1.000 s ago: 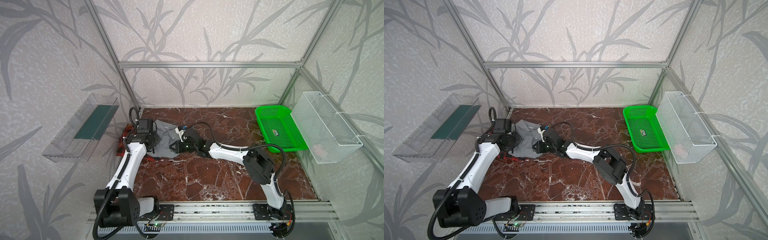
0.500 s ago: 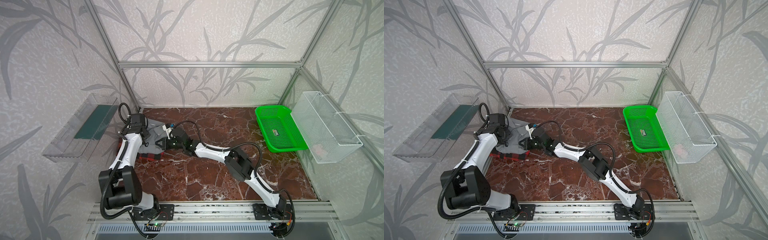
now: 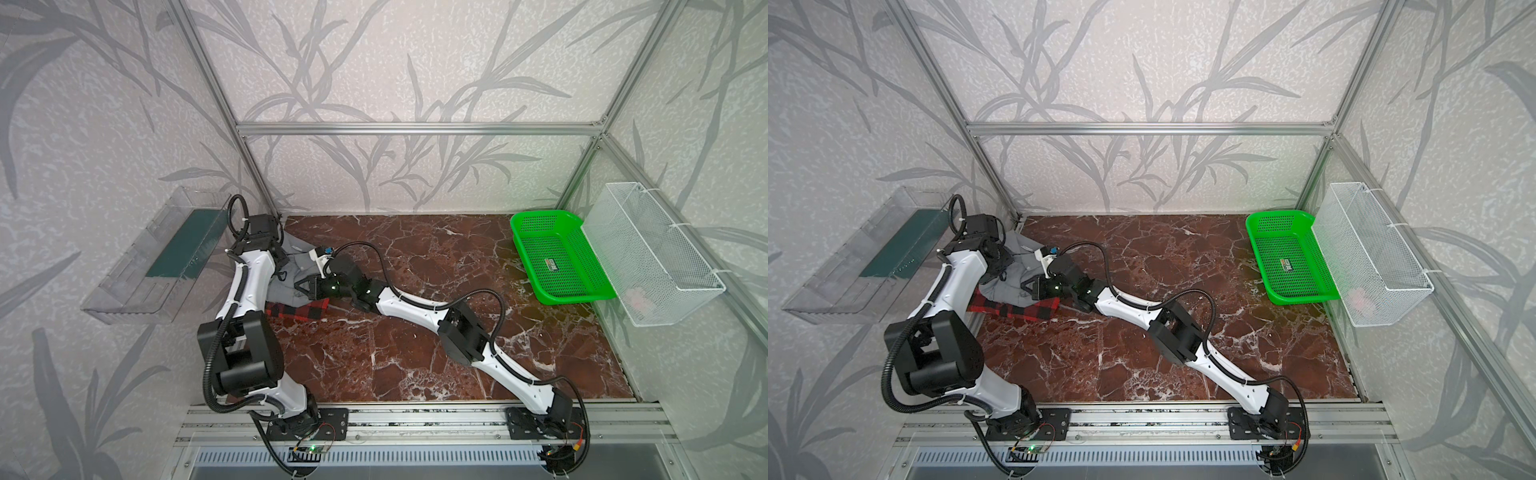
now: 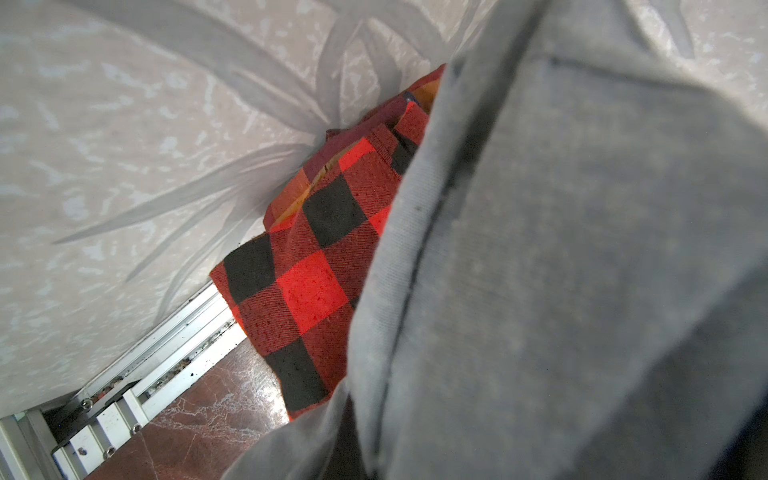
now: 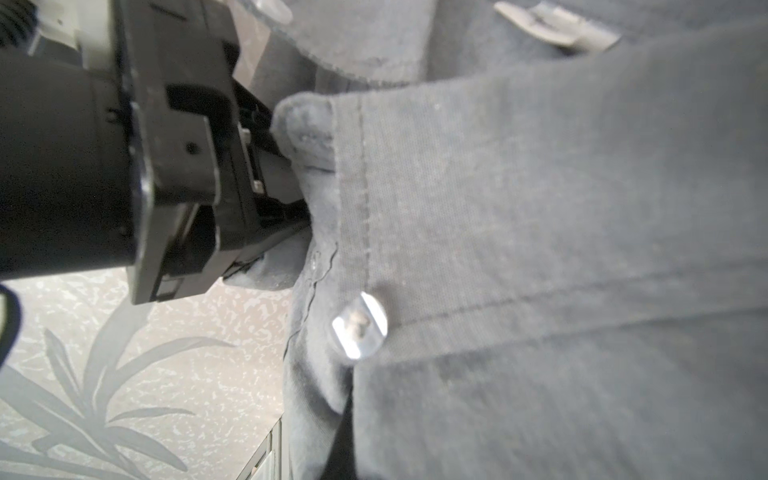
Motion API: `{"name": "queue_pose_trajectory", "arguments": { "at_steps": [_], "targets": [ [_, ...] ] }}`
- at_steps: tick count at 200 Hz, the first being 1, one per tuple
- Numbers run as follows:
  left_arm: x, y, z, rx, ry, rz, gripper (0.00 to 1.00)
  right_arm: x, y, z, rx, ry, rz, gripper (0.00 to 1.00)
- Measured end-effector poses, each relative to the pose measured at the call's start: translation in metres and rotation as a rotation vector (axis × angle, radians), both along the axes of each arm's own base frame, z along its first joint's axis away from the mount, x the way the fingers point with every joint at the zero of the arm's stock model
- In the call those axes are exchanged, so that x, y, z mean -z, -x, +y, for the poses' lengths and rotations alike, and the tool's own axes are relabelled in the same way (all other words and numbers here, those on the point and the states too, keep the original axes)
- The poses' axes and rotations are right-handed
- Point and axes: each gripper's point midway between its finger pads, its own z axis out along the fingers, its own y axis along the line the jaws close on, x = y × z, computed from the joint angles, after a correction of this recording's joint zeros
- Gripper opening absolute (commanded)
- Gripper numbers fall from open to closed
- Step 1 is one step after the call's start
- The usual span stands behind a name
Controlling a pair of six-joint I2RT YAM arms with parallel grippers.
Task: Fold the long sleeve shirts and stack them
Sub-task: 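Lower the grey shirt onto the plaid shirt and open both grippers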
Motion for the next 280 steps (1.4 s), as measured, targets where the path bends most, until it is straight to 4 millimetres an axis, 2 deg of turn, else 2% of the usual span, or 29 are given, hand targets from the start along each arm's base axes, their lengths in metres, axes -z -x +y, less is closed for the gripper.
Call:
{"name": "queue_pose_trajectory", "arguments": {
  "at_steps": [46, 86, 94, 108, 138, 140, 144, 148, 197, 220, 239, 280],
  "targets": [
    [0.006, 0.000, 0.001, -0.001, 0.005, 0.017, 0.22, 0.021, -0.001, 0.004, -0.002, 0.032, 0.024, 0.00],
    [-0.001, -0.009, -0.002, 0.010, 0.027, -0.020, 0.35, 0.043, 0.003, 0.005, -0.004, 0.079, 0.057, 0.00],
    [-0.002, -0.010, -0.003, 0.015, 0.033, -0.029, 0.40, 0.047, 0.005, 0.005, -0.003, 0.083, 0.065, 0.00],
    [-0.004, -0.012, -0.006, 0.025, 0.044, -0.040, 0.60, 0.051, 0.005, 0.005, 0.000, 0.088, 0.072, 0.00],
    [-0.014, -0.016, -0.017, 0.052, 0.056, -0.077, 0.64, 0.054, 0.004, 0.006, 0.016, 0.091, 0.087, 0.00],
    [-0.015, -0.016, -0.018, 0.056, 0.056, -0.080, 0.68, 0.054, 0.004, 0.006, 0.017, 0.091, 0.088, 0.00],
    [-0.017, -0.017, -0.019, 0.059, 0.056, -0.085, 0.83, 0.054, 0.004, 0.006, 0.021, 0.091, 0.090, 0.00],
    [-0.020, -0.017, -0.021, 0.068, 0.051, -0.089, 0.86, 0.054, 0.004, 0.006, 0.024, 0.091, 0.091, 0.00],
    [-0.061, -0.020, -0.049, 0.150, 0.000, -0.191, 0.90, 0.055, 0.002, 0.006, 0.054, 0.089, 0.110, 0.00],
    [-0.078, -0.024, -0.063, 0.196, -0.038, -0.233, 0.91, 0.055, 0.000, 0.005, 0.068, 0.088, 0.122, 0.09],
    [-0.088, -0.026, -0.073, 0.226, -0.056, -0.269, 0.91, 0.056, -0.002, 0.005, 0.076, 0.090, 0.126, 0.26],
    [-0.089, -0.016, -0.075, 0.239, -0.076, -0.295, 0.92, 0.070, -0.005, -0.007, 0.098, 0.142, 0.116, 0.54]
  ]
}}
